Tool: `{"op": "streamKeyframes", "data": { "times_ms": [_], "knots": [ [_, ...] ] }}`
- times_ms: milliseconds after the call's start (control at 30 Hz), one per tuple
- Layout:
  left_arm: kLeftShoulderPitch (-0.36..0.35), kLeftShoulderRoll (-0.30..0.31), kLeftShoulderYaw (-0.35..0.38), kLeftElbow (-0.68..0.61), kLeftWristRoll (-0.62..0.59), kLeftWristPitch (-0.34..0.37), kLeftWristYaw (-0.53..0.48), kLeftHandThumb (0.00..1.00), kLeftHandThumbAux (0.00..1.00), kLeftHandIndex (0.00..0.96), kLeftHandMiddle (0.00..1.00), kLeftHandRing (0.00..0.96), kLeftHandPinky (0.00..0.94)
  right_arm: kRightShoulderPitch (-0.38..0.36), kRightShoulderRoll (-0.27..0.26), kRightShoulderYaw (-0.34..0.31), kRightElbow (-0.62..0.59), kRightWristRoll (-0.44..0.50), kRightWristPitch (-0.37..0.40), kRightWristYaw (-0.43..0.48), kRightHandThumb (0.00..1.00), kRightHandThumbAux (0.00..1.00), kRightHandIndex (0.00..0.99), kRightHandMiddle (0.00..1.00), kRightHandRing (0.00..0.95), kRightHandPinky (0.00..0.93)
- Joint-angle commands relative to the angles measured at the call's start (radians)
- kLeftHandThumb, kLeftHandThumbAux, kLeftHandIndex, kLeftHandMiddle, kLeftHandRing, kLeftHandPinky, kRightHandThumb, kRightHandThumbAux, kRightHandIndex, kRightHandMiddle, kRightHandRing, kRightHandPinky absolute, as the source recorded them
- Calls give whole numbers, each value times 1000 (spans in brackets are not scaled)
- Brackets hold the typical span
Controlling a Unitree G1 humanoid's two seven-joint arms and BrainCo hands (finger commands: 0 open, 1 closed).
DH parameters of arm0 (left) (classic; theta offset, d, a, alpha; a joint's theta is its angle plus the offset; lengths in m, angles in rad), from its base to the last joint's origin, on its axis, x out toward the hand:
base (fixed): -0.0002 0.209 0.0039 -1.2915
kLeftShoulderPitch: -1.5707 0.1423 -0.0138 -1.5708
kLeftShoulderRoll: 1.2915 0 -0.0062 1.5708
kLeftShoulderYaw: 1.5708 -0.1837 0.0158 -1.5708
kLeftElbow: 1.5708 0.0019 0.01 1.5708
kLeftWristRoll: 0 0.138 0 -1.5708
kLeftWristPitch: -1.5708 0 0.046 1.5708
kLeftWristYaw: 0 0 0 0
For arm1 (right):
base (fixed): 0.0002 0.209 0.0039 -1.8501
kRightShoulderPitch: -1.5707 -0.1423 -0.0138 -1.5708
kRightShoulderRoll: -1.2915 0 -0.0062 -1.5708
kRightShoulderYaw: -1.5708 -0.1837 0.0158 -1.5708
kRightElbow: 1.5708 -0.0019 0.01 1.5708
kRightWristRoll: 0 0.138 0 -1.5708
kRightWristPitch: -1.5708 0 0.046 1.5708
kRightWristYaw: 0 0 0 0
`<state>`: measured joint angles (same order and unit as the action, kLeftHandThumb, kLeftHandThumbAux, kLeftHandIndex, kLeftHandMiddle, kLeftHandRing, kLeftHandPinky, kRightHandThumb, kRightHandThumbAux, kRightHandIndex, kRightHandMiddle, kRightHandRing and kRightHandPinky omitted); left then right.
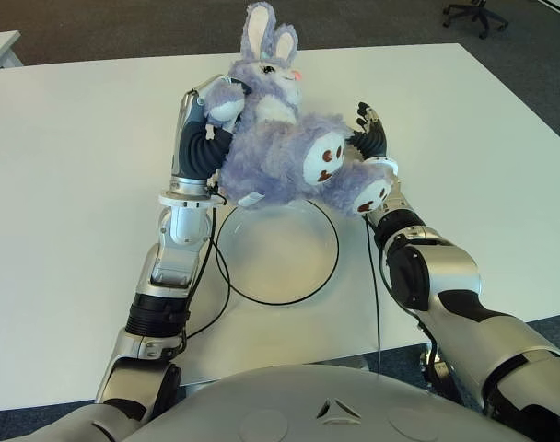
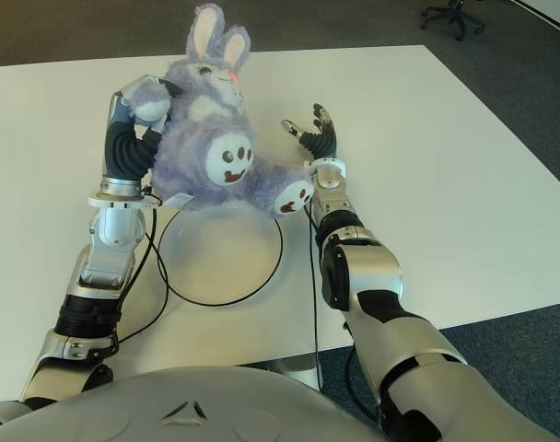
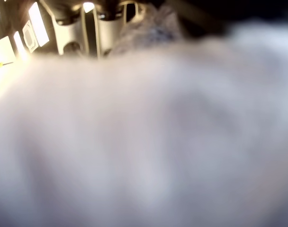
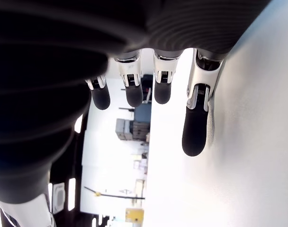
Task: Put the doll into the plate.
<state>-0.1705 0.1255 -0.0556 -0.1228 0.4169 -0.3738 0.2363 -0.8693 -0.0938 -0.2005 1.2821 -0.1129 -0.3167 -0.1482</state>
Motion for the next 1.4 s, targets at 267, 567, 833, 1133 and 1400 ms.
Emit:
{"op": "streamKeyframes", "data": {
  "times_ms": [267,567,833,1133,1400],
  "knots": [
    [29,16,-2,-33,15,18,-29,851,665,407,546,813,802,116,24,-4,69,12,87,2,92,721,72,45,26,33],
    [40,17,-6,-48,18,51,-44,851,665,407,546,816,807,116,23,-3,69,11,87,1,80,717,70,42,25,29],
    [48,18,-6,-55,14,82,-62,852,665,406,546,818,807,115,23,-1,69,9,87,1,82,721,69,42,24,28],
    [57,2,-8,-54,-41,95,-88,851,665,404,543,803,793,116,23,-4,69,12,85,4,83,717,74,44,24,27],
    [72,-9,-7,-73,-74,116,-108,851,667,400,543,806,816,116,24,-7,68,15,85,3,89,720,74,44,25,29]
  ]
}}
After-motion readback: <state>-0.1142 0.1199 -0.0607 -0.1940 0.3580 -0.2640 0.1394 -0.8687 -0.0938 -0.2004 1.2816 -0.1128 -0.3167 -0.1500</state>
